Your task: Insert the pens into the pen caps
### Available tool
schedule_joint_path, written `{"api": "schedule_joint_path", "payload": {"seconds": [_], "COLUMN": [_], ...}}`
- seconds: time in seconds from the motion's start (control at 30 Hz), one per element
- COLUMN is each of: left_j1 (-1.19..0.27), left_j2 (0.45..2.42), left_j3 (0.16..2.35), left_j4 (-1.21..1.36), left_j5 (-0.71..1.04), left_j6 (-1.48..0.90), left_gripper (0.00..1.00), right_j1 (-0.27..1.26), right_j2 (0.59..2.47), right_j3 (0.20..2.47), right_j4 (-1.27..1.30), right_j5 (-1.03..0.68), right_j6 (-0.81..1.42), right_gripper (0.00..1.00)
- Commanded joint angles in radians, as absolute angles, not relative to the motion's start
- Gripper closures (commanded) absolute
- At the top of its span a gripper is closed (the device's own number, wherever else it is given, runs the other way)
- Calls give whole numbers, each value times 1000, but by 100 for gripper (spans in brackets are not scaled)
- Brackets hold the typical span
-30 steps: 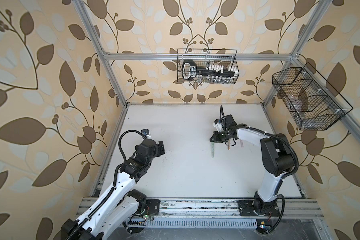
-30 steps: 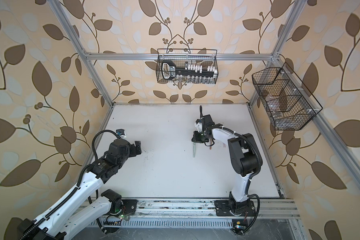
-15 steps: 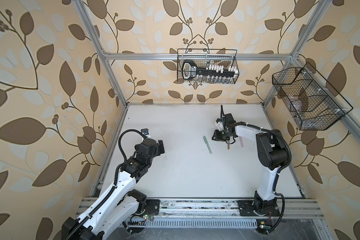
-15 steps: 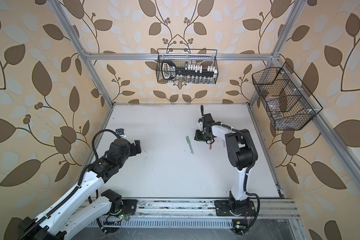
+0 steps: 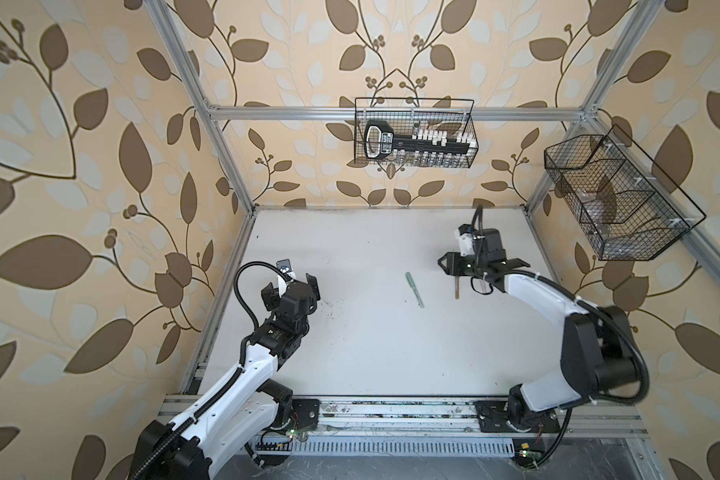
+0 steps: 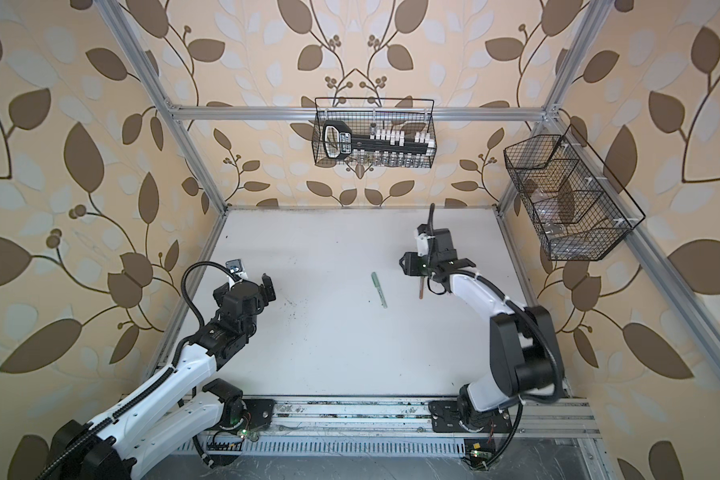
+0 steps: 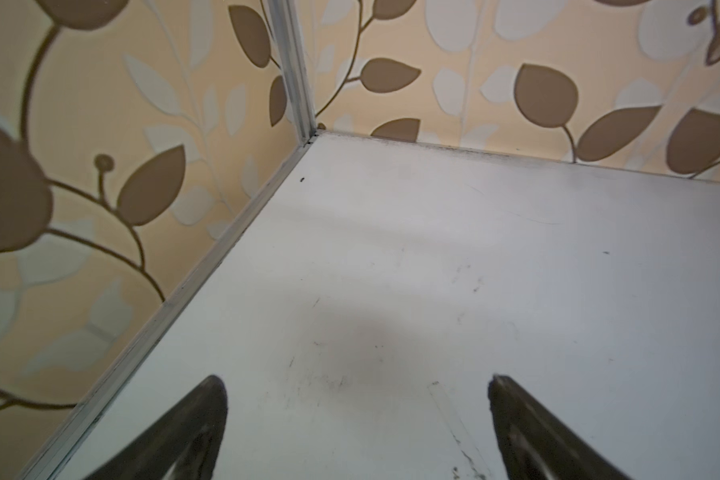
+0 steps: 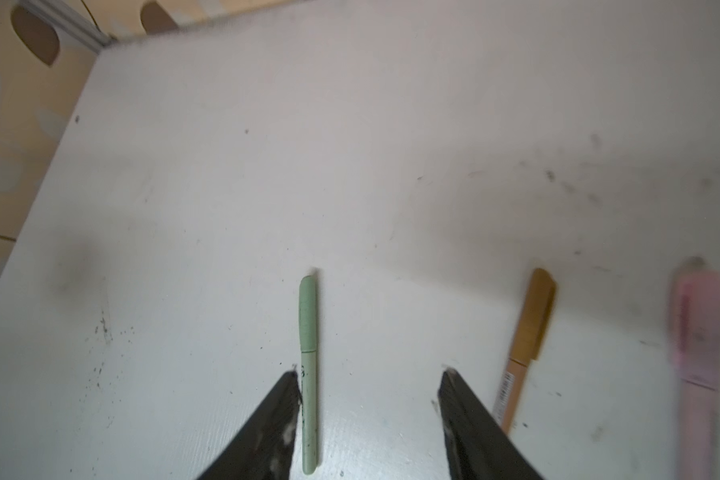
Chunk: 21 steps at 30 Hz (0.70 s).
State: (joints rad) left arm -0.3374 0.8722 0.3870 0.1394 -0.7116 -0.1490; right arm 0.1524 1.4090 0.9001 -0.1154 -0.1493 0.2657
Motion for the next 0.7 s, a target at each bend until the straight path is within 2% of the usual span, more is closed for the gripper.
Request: {"api": "schedule_joint_path", "payload": {"seconds": [0.0, 0.13, 0.23, 0.27, 0.37, 0.5, 0.57, 0.6, 0.63, 0.67], "left_j1": [-250, -126, -100, -93, -82, -77, -74, -65, -56, -47], "left_j2": [961, 1141, 1274, 1305, 1399, 1427, 1418, 1419, 1429, 1487], "left_j3": [335, 311, 291, 313, 337, 341, 309, 297, 299, 303], "left_j4": [489, 594, 774, 743, 778, 795, 847, 865, 859, 893], "left_j5": [-753, -657, -616, -595, -540, -488, -488, -474, -462, -469], "left_j6": [-4, -98, -96, -105, -89, -73, -77, -85, -93, -101], "left_gripper": [1, 1, 1, 1, 1, 1, 1, 1, 1, 1], "right_j1": [103, 40, 24, 14, -5, -72, -48, -25, 17, 76], "right_j2": [1244, 1054, 1031, 1056, 1106, 1151, 1211, 1249, 1277, 1323], "right_j3": [704, 464, 281, 216, 221, 195, 57, 32, 50, 90], "right_j4": [44, 220, 471, 597, 669, 790, 1104, 1209, 1189, 1152], "right_j5": [112, 307, 430, 427, 390, 229, 154, 107, 130, 200], "right_j6": [228, 182, 150, 132, 98, 158, 118, 71, 35, -3], "right_gripper": [39, 36, 35, 35, 35, 36, 34, 21, 0, 0]}}
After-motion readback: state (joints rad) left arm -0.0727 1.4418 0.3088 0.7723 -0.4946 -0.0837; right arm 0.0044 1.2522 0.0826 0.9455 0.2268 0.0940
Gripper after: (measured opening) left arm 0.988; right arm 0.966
